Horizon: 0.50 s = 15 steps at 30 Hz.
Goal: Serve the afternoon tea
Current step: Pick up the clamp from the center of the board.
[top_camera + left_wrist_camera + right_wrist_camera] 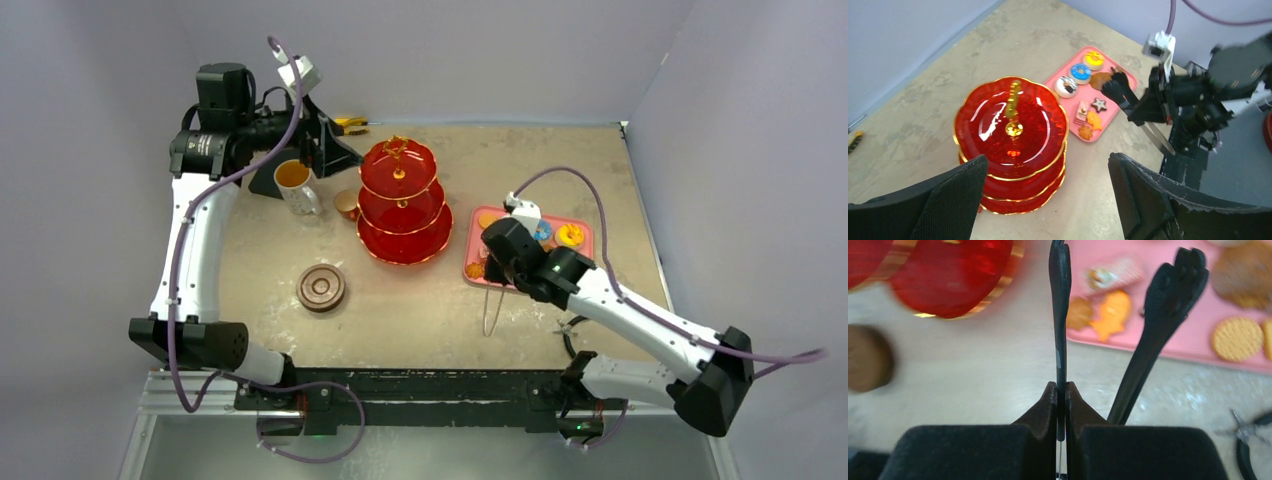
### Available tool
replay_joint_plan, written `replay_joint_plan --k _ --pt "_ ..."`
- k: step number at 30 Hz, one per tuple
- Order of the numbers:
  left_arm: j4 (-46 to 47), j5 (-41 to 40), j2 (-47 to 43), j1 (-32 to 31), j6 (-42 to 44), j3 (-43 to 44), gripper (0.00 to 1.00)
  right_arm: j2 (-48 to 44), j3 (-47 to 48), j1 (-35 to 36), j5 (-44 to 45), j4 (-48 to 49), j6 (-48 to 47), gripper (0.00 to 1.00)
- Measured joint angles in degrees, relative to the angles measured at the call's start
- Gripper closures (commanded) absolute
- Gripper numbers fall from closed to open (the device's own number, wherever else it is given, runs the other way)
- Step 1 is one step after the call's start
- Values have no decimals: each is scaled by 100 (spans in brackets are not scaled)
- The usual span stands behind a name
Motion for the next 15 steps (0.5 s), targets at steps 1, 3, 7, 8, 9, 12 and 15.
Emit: replay_joint_plan --k 1,3,7,8,9,12,15 --pt "-4 81 -37 -24 33 -61 9 -101 177 9 -168 98 -304 100" --pt "-26 245 -109 -116 120 -138 8 -339 553 15 -651 400 -901 100" --pt "-4 538 -267 -396 162 -291 5 -918 1316 20 -1733 1091 -1985 100" --pt "22 584 -323 -466 153 -367 3 -1029 1502 24 -1976 1237 -2199 100" --pt "66 619 -398 -568 120 -476 2 -1115 1683 33 -2216 1351 -2400 100" --pt "236 728 -603 -898 -22 -780 1 -1217 2011 42 -2837 1567 -2857 100" --pt "599 890 -769 -1174 -328 -1064 0 -1217 2105 42 -3488 1620 -3187 100"
